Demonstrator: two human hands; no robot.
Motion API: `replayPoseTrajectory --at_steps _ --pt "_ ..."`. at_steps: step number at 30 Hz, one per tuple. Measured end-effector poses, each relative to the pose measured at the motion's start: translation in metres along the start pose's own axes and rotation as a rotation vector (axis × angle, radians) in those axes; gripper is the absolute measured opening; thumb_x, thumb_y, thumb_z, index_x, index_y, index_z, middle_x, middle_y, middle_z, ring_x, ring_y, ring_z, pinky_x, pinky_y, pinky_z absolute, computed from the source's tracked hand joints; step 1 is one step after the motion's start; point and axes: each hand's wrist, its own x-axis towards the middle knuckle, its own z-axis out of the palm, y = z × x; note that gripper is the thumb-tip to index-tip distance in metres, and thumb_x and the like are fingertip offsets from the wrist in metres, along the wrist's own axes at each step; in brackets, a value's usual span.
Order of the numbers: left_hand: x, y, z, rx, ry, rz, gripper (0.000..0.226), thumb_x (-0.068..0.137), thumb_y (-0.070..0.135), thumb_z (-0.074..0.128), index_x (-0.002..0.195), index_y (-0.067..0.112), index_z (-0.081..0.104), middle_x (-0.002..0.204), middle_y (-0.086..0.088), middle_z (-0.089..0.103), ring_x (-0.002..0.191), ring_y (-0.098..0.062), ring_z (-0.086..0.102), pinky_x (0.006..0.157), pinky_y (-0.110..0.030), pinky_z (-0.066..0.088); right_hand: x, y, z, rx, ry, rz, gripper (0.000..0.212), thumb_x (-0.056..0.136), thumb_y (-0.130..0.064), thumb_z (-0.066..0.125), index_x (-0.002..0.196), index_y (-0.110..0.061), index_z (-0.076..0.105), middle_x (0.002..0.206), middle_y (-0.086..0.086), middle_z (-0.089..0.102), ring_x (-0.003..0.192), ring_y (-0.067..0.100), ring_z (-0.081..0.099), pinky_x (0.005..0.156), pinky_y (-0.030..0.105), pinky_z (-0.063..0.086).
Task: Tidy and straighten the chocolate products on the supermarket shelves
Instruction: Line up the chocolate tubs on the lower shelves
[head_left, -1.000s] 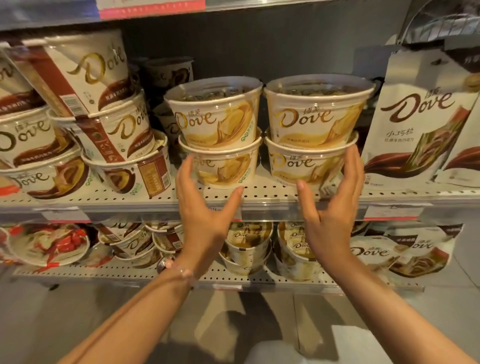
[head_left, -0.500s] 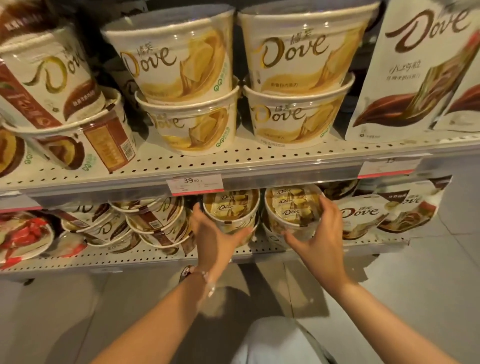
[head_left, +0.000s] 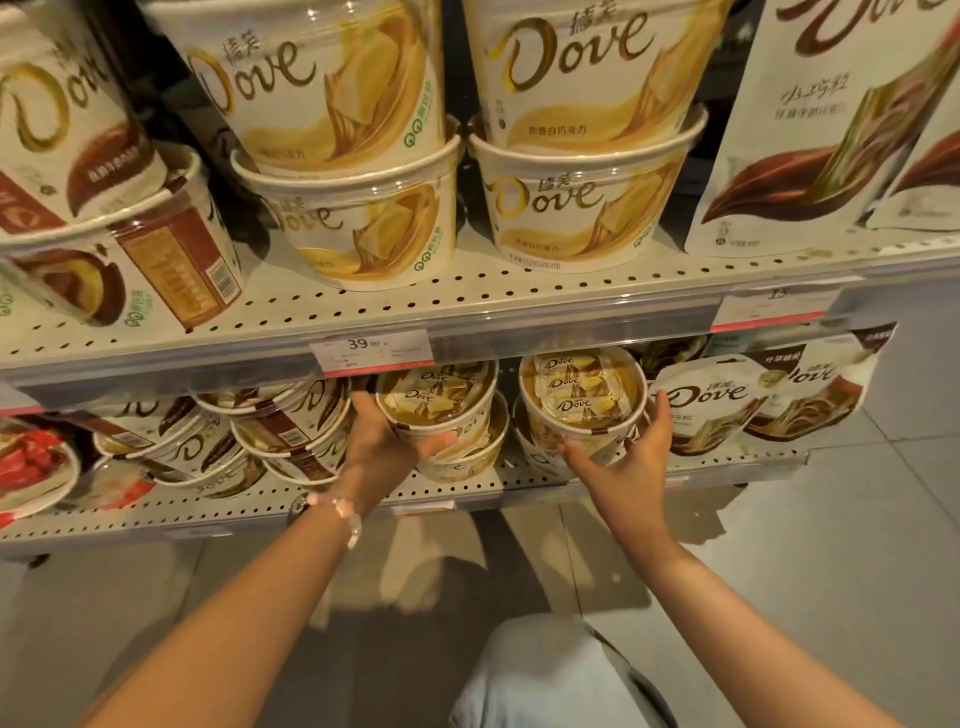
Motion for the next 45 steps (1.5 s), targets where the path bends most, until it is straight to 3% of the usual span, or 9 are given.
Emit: replayPoseTrajectory --at_steps 3,7,10,14,22,25,30,35,45 --pt "0.011 -0.004 -0.008 -0.037 -0.095 -0.073 0.073 0.057 0.015 0.089 0.116 0.004 0.048 0.109 -0.001 0.066 0.102 -0.012 0.063 0.092 -0.039 0.052 0.004 0.007 -0.001 -0.025 -0.027 -0.013 0.102 0.063 -0.014 0.085 0.144 -0.012 0.023 0.142 0.006 0.035 0.133 0.017 0.034 0.110 0.030 0.031" --pt "-0.007 0.001 0.006 -0.050 0.059 -0.027 0.080 0.056 0.006 0.088 0.116 0.006 0.036 0.111 0.001 0.056 0.106 -0.014 0.057 0.091 -0.018 0.045 0.014 0.014 -0.001 -0.038 -0.112 -0.017 0.100 0.058 -0.012 0.088 0.139 -0.012 0.030 0.136 0.006 0.042 0.128 0.018 0.039 0.109 0.037 0.036" --pt "-0.014 0.002 0.019 -0.018 0.155 0.058 0.094 0.049 0.007 0.091 0.122 -0.003 0.033 0.116 -0.003 0.048 0.108 -0.012 0.050 0.088 -0.002 0.036 0.018 0.018 0.000 -0.003 -0.182 -0.040 0.097 0.056 -0.006 0.087 0.134 -0.020 0.031 0.128 -0.006 0.045 0.123 0.000 0.041 0.104 0.017 0.036" --pt "-0.008 0.010 0.022 -0.086 0.183 -0.085 0.090 0.049 0.013 0.091 0.117 0.010 0.033 0.113 0.002 0.047 0.105 -0.011 0.049 0.089 -0.018 0.038 0.016 0.018 0.003 0.012 -0.120 -0.028 0.095 0.054 -0.007 0.088 0.128 -0.031 0.033 0.120 -0.017 0.048 0.113 -0.010 0.044 0.091 0.001 0.035" --pt "-0.008 0.009 0.006 -0.084 0.080 -0.125 0.084 0.051 0.017 0.092 0.112 0.015 0.034 0.114 -0.002 0.056 0.105 -0.016 0.056 0.093 -0.032 0.046 -0.001 -0.002 0.031 -0.270 0.190 0.172 0.121 0.048 -0.035 0.092 0.145 -0.016 0.021 0.139 0.011 0.038 0.130 0.027 0.035 0.106 0.047 0.036" --pt "-0.006 0.009 0.004 -0.096 0.034 -0.105 0.084 0.056 0.016 0.089 0.119 0.010 0.035 0.118 -0.004 0.055 0.110 -0.018 0.055 0.096 -0.036 0.046 0.001 -0.002 0.031 -0.224 0.126 0.184 0.119 0.048 -0.031 0.092 0.143 -0.017 0.023 0.138 0.011 0.033 0.128 0.025 0.031 0.105 0.039 0.035" --pt "-0.015 0.006 0.024 -0.105 0.178 -0.115 0.098 0.056 0.010 0.089 0.132 0.007 0.027 0.117 0.003 0.046 0.108 -0.010 0.045 0.093 -0.017 0.034 -0.002 0.014 0.007 -0.149 -0.055 0.015 0.108 0.055 -0.023 0.089 0.143 -0.021 0.027 0.138 0.004 0.034 0.124 0.005 0.026 0.104 0.027 0.028" --pt "-0.005 0.011 0.032 -0.125 0.218 -0.286 0.114 0.047 0.016 0.093 0.137 0.012 0.023 0.137 -0.009 0.041 0.123 -0.023 0.044 0.106 -0.036 0.034 0.021 0.014 -0.007 -0.013 -0.224 -0.002 0.111 0.054 -0.011 0.089 0.143 -0.018 0.022 0.138 -0.002 0.039 0.131 0.012 0.035 0.110 0.026 0.032" --pt "0.005 -0.006 0.003 -0.044 0.020 -0.173 0.090 0.051 0.019 0.092 0.121 0.013 0.035 0.107 0.008 0.056 0.106 -0.017 0.056 0.092 -0.031 0.045 0.034 0.021 -0.006 0.075 -0.312 0.017 0.109 0.049 -0.004 0.090 0.136 -0.022 0.027 0.125 -0.011 0.048 0.116 -0.009 0.045 0.091 0.003 0.038"
